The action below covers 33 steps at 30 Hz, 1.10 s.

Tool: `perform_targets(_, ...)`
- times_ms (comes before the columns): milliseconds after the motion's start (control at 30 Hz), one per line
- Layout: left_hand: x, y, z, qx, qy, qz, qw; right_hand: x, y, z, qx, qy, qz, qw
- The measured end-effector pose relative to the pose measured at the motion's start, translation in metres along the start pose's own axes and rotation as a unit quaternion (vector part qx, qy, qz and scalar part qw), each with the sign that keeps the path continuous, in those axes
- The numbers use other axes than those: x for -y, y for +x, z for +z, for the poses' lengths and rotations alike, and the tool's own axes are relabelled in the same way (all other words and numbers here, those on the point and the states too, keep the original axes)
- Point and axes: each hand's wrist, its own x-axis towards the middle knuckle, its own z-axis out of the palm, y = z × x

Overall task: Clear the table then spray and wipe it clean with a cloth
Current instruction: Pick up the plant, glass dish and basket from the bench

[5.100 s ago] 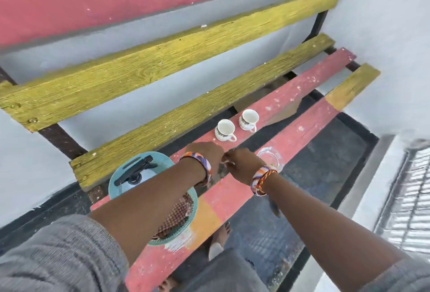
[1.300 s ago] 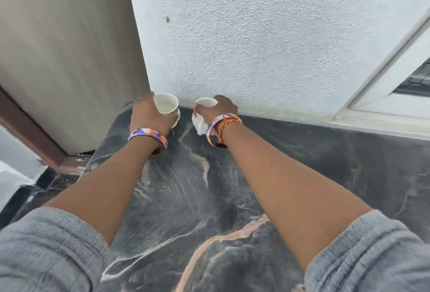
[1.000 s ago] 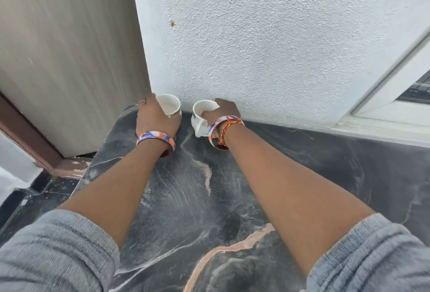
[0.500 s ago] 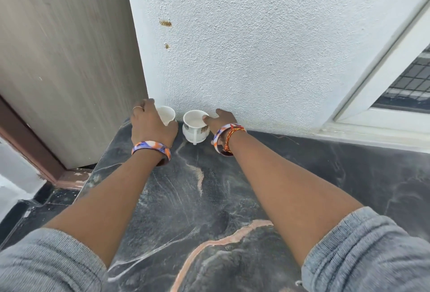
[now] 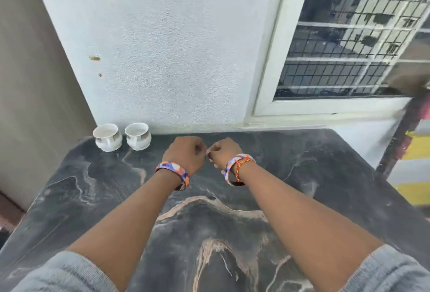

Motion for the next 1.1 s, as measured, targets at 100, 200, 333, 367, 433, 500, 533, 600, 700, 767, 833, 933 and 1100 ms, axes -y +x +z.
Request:
perform_targets(100, -0.061, -0.006, 0.025, 0.013, 0.000, 0.044, 0.999, -0.042, -0.035, -0.053, -0.029, -0.005, -0.002, 1.000)
perform_targets(200, -0.133, -0.019, 0.063, 0.030, 0.000, 0.096, 0.995, -0.092, -0.074, -0.110, -0.065, -0.015, 0.007, 0.998)
perform_targets(333, -0.241, -0.055, 0.127, 0.055, -0.015, 0.150, 0.987, -0.174, -0.144, -0.192, -0.105, -0.040, 0.038, 0.993)
perform_targets(367, -0.272, -0.066, 0.146, 0.068, -0.018, 0.174, 0.982, -0.199, -0.165, -0.214, -0.120, -0.050, 0.048, 0.990)
perform_targets(433, -0.330, -0.087, 0.179, 0.094, -0.017, 0.219, 0.971, -0.245, -0.201, -0.255, -0.154, -0.083, 0.069, 0.982)
perform_targets(500, -0.381, -0.103, 0.205, 0.119, -0.021, 0.255, 0.959, -0.281, -0.231, -0.291, -0.175, -0.131, 0.094, 0.971)
perform_targets(533, -0.408, -0.113, 0.219, 0.129, -0.024, 0.276, 0.952, -0.300, -0.248, -0.310, -0.183, -0.150, 0.110, 0.965)
perform_targets(600, -0.459, -0.131, 0.244, 0.144, -0.033, 0.317, 0.937, -0.336, -0.281, -0.346, -0.204, -0.160, 0.135, 0.956)
perform_targets(700, -0.520, -0.154, 0.279, 0.183, -0.026, 0.352, 0.917, -0.384, -0.321, -0.386, -0.230, -0.139, 0.167, 0.949)
perform_targets(767, -0.555, -0.162, 0.307, 0.206, -0.021, 0.374, 0.904, -0.418, -0.341, -0.408, -0.238, -0.125, 0.188, 0.945)
perform_targets(833, -0.582, -0.167, 0.334, 0.222, -0.020, 0.390, 0.893, -0.449, -0.355, -0.424, -0.253, -0.108, 0.207, 0.939)
perform_targets(933, -0.623, -0.170, 0.381, 0.241, -0.019, 0.406, 0.881, -0.498, -0.368, -0.450, -0.272, -0.078, 0.255, 0.924)
perform_targets(1100, -0.697, -0.162, 0.458, 0.276, -0.005, 0.422, 0.863, -0.570, -0.371, -0.505, -0.277, -0.035, 0.298, 0.913)
